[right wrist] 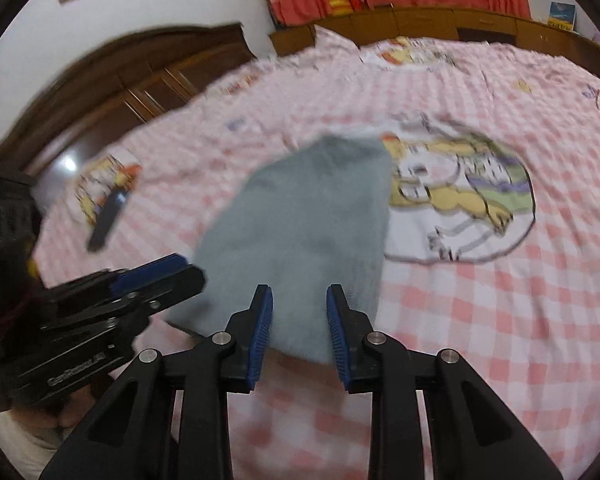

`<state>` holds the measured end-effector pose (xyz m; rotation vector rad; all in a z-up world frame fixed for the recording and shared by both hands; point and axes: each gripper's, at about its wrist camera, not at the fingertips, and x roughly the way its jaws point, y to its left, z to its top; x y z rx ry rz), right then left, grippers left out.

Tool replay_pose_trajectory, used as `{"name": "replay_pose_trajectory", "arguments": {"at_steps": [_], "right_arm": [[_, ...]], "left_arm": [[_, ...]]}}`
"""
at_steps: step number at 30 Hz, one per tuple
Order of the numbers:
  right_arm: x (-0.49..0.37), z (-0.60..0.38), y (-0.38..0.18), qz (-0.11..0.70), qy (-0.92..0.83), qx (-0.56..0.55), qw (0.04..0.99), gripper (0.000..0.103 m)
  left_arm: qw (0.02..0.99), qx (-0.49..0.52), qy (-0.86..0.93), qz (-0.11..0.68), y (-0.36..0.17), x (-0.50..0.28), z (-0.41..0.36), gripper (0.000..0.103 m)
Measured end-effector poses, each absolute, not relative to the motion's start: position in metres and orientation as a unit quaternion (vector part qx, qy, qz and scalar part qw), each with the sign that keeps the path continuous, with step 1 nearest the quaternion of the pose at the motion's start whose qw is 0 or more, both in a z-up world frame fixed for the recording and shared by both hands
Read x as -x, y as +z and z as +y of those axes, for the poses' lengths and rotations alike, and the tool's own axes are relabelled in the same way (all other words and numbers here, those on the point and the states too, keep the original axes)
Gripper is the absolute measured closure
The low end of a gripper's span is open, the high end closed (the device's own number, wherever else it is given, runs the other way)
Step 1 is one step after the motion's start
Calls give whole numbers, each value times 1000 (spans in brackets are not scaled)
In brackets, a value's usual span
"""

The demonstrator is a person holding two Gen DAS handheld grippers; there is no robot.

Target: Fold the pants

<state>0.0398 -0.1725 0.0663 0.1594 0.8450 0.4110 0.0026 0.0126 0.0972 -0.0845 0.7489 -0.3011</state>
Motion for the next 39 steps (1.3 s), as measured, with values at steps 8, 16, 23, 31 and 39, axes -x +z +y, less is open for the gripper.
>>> {"name": "replay_pose_trajectory", "arguments": {"at_steps": [8, 16, 23, 31, 39], "right_arm": [[-44, -185, 36, 440, 173, -71, 878, 79], [-27, -185, 50, 435, 151, -63, 885, 77], [-3, -190, 52, 439, 131, -58, 887, 60], [2, -192, 41, 452, 101, -50, 885, 58], [-6, -187, 14, 477, 77, -36, 875, 48]], "left_arm": [[890, 57, -126, 435, 43, -7, 12, 80], [893, 65, -114, 430, 51, 6, 17, 71], [894, 46, -88, 437, 55, 21, 10, 44], [887, 36, -54, 458, 41, 25, 8, 25], [866, 35, -13, 499, 15, 15, 12, 18]]}}
